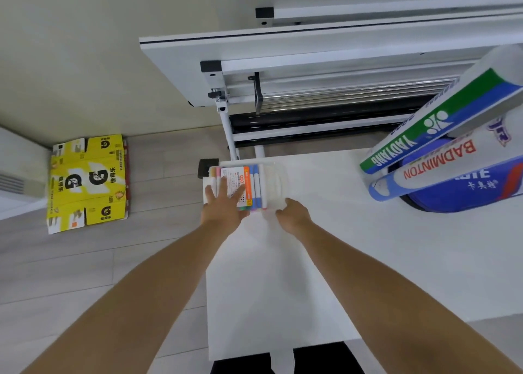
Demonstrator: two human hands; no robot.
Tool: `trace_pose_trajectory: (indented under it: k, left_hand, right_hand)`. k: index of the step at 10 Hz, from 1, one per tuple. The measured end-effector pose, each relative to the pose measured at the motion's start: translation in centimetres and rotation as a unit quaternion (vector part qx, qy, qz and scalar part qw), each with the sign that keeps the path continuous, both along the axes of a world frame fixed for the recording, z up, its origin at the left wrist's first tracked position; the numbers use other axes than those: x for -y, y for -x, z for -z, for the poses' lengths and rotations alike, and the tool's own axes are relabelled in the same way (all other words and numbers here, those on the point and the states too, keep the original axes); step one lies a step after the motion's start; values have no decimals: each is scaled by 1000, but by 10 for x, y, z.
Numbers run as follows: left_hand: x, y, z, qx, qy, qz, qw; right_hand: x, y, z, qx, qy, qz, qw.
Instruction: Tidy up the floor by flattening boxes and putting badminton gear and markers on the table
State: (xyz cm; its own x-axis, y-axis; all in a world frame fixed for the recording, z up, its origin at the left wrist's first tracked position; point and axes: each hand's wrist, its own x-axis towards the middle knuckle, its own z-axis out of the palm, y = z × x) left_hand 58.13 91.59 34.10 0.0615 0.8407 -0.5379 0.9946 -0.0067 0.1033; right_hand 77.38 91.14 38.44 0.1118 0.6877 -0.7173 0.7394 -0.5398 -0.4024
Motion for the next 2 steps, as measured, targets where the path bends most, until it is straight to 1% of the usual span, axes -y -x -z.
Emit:
trace_pose_trajectory:
  k: [1,2]
  left_hand:
    - [-7,2,1,-3,-7,-8,1000]
    - [-4,-8,-9,-8,-30,12,999]
  right_hand:
    - [-6,-9,-6,-6,-20,-5,1000]
    - [-2,-26,-15,-6,-18,-4,1000]
